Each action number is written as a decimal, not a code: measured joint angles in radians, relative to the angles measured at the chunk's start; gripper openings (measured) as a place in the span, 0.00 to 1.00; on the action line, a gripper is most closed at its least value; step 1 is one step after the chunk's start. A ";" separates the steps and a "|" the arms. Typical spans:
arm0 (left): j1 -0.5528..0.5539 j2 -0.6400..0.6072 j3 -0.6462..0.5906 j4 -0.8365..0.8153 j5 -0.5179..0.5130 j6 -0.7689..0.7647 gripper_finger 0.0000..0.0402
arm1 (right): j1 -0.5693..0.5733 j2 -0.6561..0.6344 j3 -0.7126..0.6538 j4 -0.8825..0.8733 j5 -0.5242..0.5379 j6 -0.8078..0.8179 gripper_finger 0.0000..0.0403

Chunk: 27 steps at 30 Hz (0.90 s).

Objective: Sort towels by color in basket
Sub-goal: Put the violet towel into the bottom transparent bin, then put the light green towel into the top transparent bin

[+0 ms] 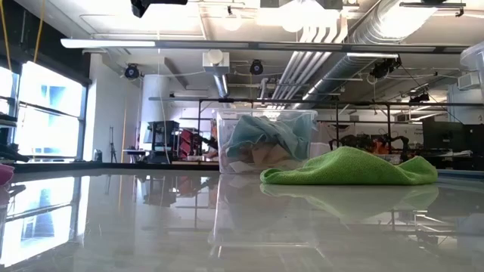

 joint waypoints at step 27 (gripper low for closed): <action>0.015 0.000 0.000 0.003 0.163 0.084 0.29 | -0.427 0.076 0.539 -0.209 0.656 -0.603 0.45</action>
